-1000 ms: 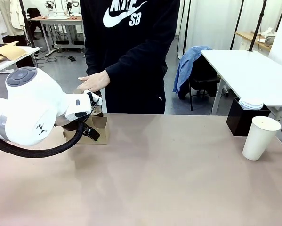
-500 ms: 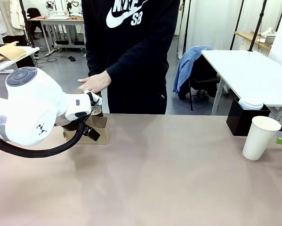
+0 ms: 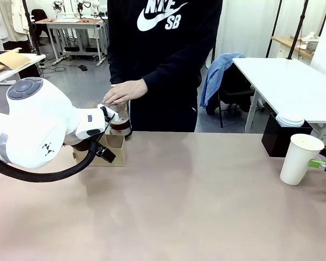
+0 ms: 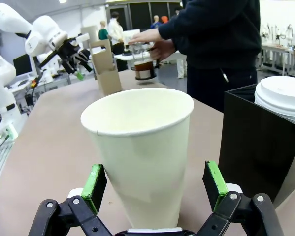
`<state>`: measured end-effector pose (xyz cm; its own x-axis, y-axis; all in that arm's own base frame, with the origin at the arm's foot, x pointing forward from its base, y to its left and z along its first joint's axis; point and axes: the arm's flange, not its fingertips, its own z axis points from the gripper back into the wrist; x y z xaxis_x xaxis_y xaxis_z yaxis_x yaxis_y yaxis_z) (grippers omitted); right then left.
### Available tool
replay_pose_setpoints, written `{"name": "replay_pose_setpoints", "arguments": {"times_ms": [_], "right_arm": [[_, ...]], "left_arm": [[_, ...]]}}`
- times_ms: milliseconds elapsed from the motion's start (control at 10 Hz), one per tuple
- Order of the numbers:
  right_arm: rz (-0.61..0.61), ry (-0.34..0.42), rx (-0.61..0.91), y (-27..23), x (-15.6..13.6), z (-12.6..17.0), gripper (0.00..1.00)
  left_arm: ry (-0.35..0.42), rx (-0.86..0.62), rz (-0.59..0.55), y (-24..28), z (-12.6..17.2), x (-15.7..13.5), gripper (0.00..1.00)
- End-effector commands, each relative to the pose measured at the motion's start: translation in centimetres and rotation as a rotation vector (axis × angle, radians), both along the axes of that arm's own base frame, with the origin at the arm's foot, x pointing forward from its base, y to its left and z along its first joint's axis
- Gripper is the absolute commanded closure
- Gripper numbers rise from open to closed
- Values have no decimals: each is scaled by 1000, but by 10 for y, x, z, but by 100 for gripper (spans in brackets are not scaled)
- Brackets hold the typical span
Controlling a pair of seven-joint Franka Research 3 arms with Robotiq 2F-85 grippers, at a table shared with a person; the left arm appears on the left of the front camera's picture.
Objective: Pour a drink into a cup and package it in a carrier.
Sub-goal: Pick up the 600 ml Paper Cup and place it in the middle top area of the table.
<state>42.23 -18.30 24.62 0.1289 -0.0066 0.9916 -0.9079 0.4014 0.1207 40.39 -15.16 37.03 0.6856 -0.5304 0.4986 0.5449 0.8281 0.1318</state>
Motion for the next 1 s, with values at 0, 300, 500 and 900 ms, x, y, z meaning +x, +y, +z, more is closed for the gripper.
{"name": "replay_pose_setpoints", "arguments": {"times_ms": [0, 300, 500, 900], "right_arm": [[-33, -32, -21, 15, 10, -7, 0], [-27, -23, -38, 28, 21, -12, 0], [-7, -20, -24, 38, 23, -14, 0], [14, -5, -15, 58, 33, -17, 0]], "left_arm": [[0, -1, 0, 0, 0, 0, 0], [0, -1, 0, 0, 0, 0, 0], [0, -1, 0, 0, 0, 0, 0], [0, -1, 0, 0, 0, 0, 0]]}}
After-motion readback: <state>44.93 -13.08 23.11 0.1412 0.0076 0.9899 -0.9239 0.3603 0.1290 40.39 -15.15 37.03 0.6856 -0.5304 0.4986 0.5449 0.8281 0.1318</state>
